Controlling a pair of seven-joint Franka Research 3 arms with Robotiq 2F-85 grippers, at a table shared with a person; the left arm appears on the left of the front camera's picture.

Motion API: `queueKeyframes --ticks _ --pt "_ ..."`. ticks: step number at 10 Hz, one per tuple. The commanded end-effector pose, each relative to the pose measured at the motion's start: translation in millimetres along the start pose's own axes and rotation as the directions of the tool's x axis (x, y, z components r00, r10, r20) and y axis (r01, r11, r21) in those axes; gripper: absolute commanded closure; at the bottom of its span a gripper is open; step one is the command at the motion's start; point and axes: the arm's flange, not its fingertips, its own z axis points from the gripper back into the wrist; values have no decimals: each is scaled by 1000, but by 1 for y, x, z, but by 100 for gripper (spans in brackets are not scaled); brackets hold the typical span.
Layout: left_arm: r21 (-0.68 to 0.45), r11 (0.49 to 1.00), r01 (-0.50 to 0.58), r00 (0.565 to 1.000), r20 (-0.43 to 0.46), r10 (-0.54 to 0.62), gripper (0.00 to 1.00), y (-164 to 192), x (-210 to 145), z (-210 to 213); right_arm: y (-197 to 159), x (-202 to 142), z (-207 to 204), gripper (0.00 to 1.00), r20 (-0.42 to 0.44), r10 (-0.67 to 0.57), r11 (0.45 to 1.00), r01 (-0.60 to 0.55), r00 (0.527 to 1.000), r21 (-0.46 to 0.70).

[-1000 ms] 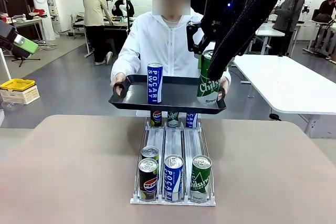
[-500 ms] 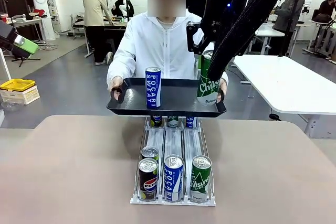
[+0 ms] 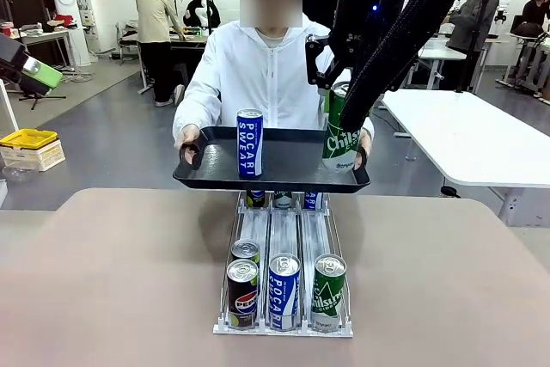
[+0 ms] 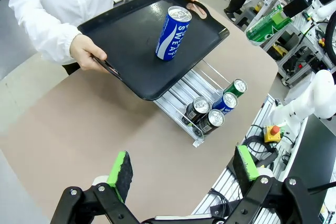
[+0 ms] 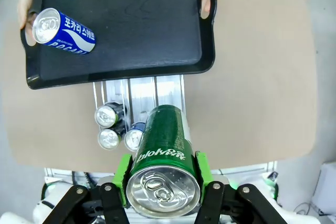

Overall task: Retrieve and hand over the desired beverage to the person.
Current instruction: Place the picked can on the Handle tray extended by the person.

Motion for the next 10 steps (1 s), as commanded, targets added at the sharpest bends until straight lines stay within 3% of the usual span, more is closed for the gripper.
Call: queueKeyframes --ticks 1,8,9,10 --pt "-15 1000 18 1000 15 -18 0 2 0 1 -2 -1 2 55 13 -19 1000 19 1000 -6" --pt "-15 1000 18 1000 15 -18 0 2 0 1 -2 -1 2 55 13 -19 1000 19 1000 -6" --pt "-15 1000 18 1000 15 -18 0 2 0 1 0 0 0 42 0 0 1000 0 1000 0" --pt "-15 1000 18 1000 15 -18 0 2 0 1 5 15 -1 42 -19 -13 1000 13 1000 7"
